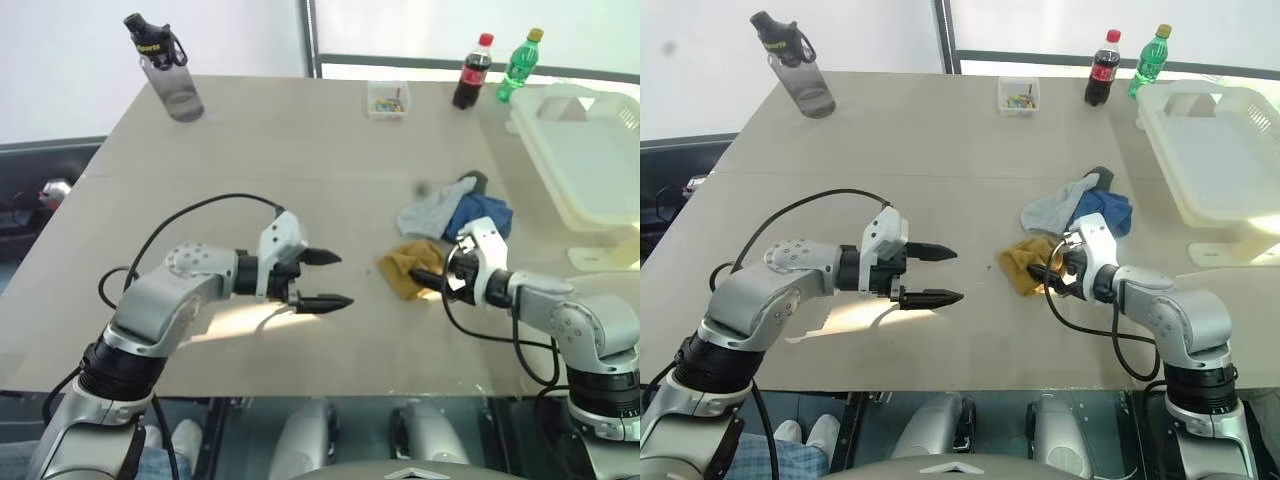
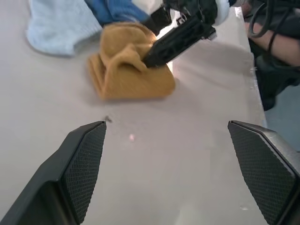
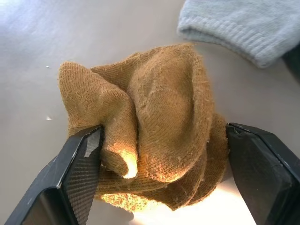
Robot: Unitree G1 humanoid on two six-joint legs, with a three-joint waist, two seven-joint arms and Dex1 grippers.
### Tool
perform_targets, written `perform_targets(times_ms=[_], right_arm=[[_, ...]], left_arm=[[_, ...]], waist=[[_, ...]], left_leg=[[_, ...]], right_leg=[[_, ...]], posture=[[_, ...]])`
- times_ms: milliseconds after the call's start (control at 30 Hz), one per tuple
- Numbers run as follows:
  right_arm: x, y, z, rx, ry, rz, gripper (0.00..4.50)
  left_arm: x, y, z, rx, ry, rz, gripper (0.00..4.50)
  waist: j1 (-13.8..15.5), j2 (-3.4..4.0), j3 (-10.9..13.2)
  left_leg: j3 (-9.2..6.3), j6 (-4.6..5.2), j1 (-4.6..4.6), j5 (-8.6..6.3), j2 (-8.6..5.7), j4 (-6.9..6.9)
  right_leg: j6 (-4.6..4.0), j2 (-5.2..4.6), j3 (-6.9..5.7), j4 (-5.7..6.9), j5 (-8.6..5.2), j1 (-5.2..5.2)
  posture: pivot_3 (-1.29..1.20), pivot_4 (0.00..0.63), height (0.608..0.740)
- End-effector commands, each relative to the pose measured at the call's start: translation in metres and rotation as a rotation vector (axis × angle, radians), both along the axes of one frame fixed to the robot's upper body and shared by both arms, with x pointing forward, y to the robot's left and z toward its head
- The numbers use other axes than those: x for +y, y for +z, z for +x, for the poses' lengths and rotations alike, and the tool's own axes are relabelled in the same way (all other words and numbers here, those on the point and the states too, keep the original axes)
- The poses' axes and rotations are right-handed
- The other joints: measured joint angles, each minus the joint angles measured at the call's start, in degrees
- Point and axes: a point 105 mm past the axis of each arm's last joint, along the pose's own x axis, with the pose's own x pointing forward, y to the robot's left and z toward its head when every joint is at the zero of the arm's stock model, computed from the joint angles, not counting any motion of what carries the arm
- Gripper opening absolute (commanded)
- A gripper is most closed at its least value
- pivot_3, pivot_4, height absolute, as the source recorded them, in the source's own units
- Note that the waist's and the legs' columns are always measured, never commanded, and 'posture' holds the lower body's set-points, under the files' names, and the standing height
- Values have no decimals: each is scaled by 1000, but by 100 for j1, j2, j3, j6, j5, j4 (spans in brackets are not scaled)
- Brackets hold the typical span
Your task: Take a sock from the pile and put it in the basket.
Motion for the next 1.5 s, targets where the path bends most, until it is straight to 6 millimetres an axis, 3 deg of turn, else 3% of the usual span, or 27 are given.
perform_targets(times_ms=[33,200,400,1200,1300,1500], right_arm=[[11,-11,-9,47,60,1,4189],[7,-20,-11,49,78,-58,2565],[7,-24,-10,42,100,-79,83],[7,-6,-2,18,78,16,38],[6,3,-2,-5,84,42,38],[-9,41,4,-83,74,106,38]], left_arm=[[5,8,5,-121,11,31,4460],[9,10,12,-165,59,35,4500],[12,9,12,-172,73,35,4500],[16,8,14,-168,102,27,4500],[16,10,12,-158,107,6,4500],[16,28,8,-178,100,-63,4500]], waist=[[-26,0,0],[-54,0,0],[-60,-1,0],[-77,-1,0],[-74,-1,1],[-70,2,7]], left_leg=[[0,1,0,0,0,0],[0,23,0,-13,0,0],[0,25,0,-14,0,0],[0,9,3,-5,1,1],[0,9,2,-5,1,1],[0,7,-2,-4,0,2]], right_leg=[[0,0,0,0,0,0],[1,1,-1,1,0,0],[2,2,-3,1,0,1],[2,6,-2,6,1,1],[3,6,-2,6,1,1],[3,4,-3,5,1,0]], posture=[[0,150,740],[0,150,740],[0,150,740],[0,150,740],[0,150,740],[0,150,740]])
